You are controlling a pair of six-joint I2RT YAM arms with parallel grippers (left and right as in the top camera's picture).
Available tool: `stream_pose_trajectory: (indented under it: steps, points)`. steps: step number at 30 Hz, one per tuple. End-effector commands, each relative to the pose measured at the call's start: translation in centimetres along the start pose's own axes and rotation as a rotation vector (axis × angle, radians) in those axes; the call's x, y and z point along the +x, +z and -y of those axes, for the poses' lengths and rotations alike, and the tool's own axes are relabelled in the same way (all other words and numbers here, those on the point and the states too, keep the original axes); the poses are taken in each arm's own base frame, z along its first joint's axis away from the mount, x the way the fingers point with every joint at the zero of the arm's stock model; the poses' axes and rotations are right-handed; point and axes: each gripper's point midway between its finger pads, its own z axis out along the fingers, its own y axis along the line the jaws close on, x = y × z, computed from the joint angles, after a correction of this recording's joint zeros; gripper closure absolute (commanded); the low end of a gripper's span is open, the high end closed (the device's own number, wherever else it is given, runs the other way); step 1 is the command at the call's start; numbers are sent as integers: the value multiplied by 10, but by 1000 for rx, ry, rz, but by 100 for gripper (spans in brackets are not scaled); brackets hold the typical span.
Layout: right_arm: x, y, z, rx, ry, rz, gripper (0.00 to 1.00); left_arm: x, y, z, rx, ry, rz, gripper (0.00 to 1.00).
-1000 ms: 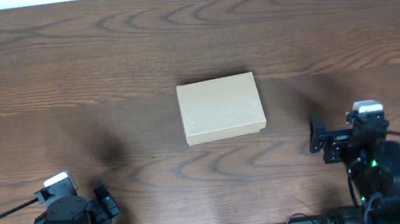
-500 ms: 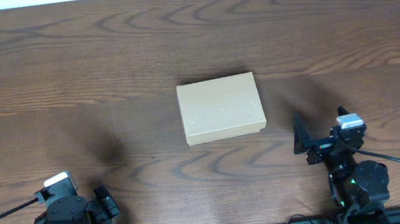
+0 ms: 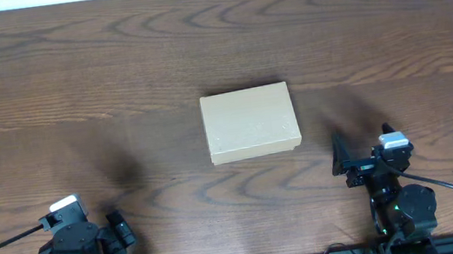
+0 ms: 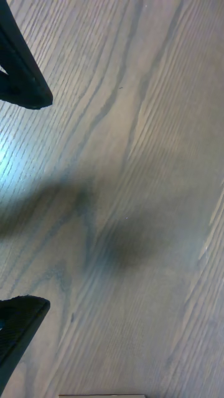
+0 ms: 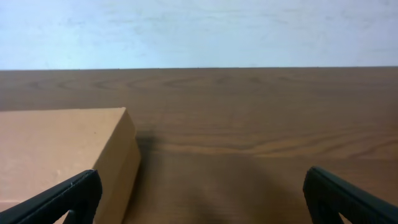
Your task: Pack container
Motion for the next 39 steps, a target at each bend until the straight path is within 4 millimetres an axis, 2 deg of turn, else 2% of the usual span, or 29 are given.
stream_pose_trajectory:
  steps: [1,6,11,23,28,32,39]
  points:
    - [3,0,3,16,-67,-3,1,0,0,-1,-7,0,1,5]
    - [12,3,2,9,-65,-46,1,0,0,-1,-7,0,1,5]
    - [10,3,3,16,-67,-36,1,0,0,-1,-7,0,1,5]
    - [-39,0,1,19,-101,205,1,0,0,-1,-7,0,1,5]
    - [-27,2,3,30,-105,154,1,0,0,-1,-7,0,1,5]
    - [5,5,4,26,-80,22,1,0,0,-1,-7,0,1,5]
    - [3,5,3,21,-80,30,1,0,0,-1,-7,0,1,5]
